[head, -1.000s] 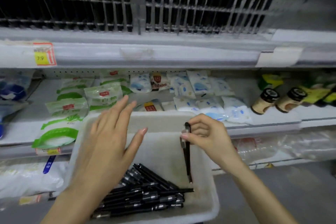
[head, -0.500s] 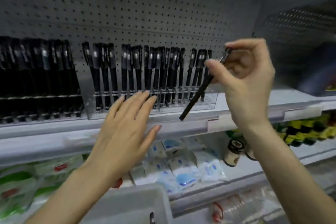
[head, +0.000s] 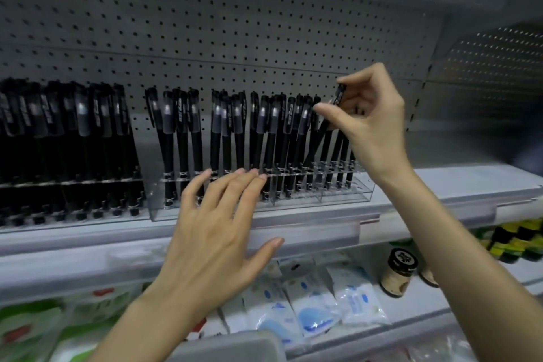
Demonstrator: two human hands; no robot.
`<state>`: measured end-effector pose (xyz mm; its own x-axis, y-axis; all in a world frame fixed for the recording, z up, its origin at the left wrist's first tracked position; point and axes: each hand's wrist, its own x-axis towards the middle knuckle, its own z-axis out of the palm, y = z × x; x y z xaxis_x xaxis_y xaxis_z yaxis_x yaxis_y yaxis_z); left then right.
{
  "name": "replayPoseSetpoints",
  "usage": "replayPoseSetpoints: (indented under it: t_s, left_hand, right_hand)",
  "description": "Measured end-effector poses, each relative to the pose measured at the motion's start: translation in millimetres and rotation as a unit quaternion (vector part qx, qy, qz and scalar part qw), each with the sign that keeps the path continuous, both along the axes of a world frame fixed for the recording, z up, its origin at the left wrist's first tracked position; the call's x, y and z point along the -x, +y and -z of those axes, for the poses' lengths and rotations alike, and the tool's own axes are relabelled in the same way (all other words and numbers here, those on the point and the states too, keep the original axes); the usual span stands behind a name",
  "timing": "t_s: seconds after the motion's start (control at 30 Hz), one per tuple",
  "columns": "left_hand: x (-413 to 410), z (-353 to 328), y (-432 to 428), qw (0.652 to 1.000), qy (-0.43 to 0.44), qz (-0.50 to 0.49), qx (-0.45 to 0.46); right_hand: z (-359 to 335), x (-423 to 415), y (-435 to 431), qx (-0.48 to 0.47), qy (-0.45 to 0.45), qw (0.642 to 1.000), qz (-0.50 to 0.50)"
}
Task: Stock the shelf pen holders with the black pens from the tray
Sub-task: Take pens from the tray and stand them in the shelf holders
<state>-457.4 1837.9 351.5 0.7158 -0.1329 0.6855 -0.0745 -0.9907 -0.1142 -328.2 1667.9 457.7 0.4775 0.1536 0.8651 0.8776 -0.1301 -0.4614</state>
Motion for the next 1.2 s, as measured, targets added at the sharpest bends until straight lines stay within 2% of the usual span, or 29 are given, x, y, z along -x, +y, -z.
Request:
replayPoseSetpoints:
  t_s: [0.3,0.6,0.8,0.97,1.2]
  left_hand:
    - [-5.3,6.3,-0.4,0.999,-0.030,0.010,0.014]
    - [-5.5,8.5,-0.8,1.000,-0.024,0.005,0.011]
    - [-6.4,8.5,-1.0,0.999,-0.027,0.005,0.016]
    - [-6.2,8.7,-1.2,0.999,-0.029,0.012,0.021]
    - [1.0,-5.7,-0.8,0.999,0.027,0.022,0.038]
  right_hand:
    - [4.3,-9.5,-3.3,0.007,0.046,0.999,-0.023]
    - [-5.8,-12.9,-1.2,0.060,0.036,0.997,-0.040]
    - [1.3,-12.2,-3.6,0.130,-0.023,0.991,0.022]
    - [4.5,-9.4,-7.7,0.146,-0.042,0.988,0.038]
    - [-1.0,8.9,-13.7,0.159,-0.030,0.986,0.047]
